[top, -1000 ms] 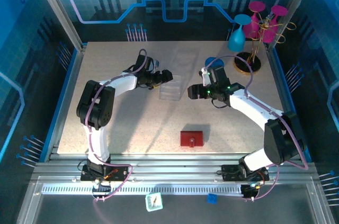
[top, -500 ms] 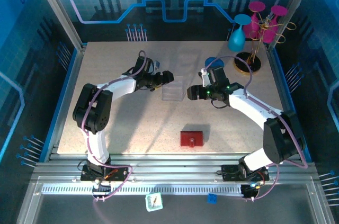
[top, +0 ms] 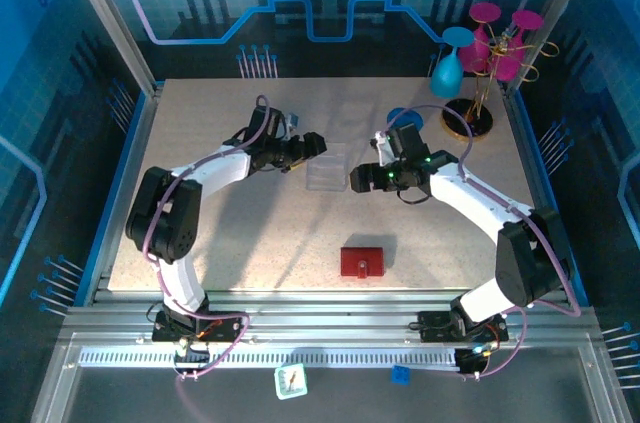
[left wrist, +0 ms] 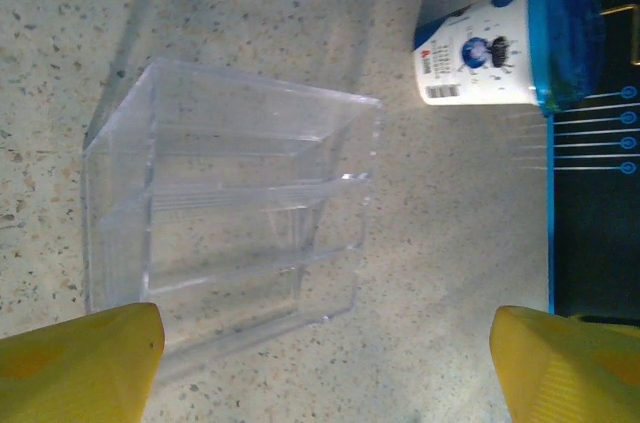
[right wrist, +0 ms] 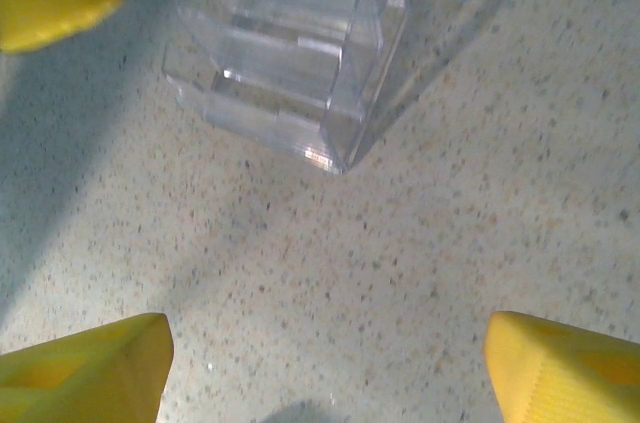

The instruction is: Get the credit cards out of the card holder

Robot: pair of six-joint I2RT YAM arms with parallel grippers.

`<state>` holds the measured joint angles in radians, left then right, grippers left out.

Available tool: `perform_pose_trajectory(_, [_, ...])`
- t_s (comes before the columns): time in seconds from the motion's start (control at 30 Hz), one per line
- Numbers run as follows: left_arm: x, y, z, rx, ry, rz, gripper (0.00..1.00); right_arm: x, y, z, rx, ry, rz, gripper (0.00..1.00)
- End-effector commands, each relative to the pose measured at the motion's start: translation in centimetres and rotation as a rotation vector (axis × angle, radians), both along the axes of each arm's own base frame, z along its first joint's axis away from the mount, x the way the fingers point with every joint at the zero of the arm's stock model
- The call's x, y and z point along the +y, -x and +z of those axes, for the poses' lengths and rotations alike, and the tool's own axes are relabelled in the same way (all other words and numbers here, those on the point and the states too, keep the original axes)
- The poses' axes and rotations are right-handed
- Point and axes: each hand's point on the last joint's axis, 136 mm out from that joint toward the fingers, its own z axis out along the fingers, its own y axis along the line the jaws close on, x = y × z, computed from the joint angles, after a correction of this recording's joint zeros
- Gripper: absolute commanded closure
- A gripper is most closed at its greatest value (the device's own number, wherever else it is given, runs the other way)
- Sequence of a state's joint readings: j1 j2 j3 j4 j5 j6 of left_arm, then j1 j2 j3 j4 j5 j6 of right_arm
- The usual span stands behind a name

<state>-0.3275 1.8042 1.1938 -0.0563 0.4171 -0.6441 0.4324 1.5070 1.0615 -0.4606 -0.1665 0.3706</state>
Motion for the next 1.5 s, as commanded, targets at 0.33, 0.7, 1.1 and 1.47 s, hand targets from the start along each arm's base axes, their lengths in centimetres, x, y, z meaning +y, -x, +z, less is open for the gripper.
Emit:
perform_pose_trajectory(0.33, [0.5,3.9,2.9,-0.023,-0.011,-0.088,0.16,1.5,14.0,-2.6,0.368,0.065,0.149,0.18])
perform_pose_trajectory(0.7, [-2.6,5.3,2.8,-0.02,0.028,-0.158,0.17,2.2,23.6,-6.0,0.579,-0.008,0.209,0.17])
perform_pose_trajectory(1.1, [-5.4,6.1,2.3,-0.015,0.032,-0.187,0.17,3.2,21.5,-8.9,0.559,-0.071,0.107,0.16])
perform_pose_trajectory(1.47, [-0.1,7.0,2.8,-0.061,-0.163,0.005,0.18,2.7,15.5,-8.4,0.449,-0.161,-0.015,0.16])
